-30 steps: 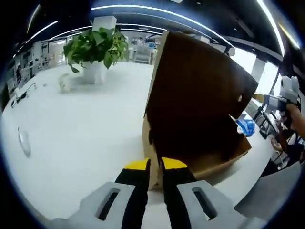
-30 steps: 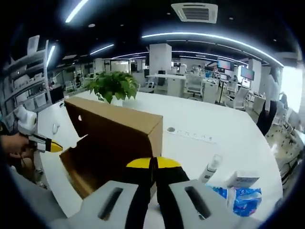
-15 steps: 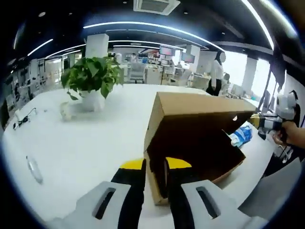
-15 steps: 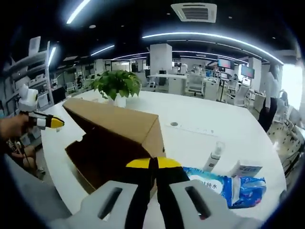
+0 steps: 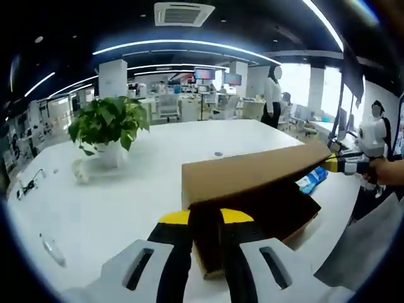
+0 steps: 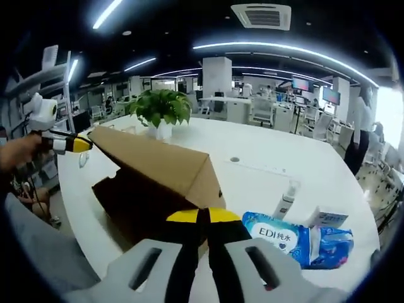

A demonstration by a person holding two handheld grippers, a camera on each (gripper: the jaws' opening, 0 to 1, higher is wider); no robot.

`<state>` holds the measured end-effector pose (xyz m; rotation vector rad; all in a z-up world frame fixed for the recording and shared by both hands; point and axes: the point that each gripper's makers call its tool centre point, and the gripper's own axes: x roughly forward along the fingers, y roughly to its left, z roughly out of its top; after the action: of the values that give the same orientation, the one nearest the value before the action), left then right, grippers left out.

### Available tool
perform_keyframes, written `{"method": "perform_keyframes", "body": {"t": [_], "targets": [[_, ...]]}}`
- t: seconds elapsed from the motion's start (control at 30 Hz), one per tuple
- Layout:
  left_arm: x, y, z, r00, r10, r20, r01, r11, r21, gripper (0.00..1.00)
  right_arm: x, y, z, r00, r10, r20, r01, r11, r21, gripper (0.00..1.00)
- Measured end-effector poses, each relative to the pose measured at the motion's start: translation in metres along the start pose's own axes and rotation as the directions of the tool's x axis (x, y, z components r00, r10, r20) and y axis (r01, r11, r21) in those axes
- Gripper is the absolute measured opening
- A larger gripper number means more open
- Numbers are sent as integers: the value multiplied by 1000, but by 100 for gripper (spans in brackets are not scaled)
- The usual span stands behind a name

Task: Operate the shoe box by opening the lid, removing the specified soft item, and placing it in the target area until the item is outside and the box remains undamaged.

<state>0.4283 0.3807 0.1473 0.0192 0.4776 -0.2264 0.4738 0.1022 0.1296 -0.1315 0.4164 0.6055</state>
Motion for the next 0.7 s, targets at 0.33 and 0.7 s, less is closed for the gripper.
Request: {"method": "perform_keyframes", "body": {"t": [0.33, 0.7], "targets": [[-2, 8, -12, 1000, 13, -28, -12, 1000, 8, 13, -3, 4, -12, 1000, 11, -25, -11, 1000, 7, 2], [-4, -2, -29, 998, -31, -46, 34, 997, 68, 18, -6, 14, -28, 997, 50, -50, -53, 997, -54, 5]]}}
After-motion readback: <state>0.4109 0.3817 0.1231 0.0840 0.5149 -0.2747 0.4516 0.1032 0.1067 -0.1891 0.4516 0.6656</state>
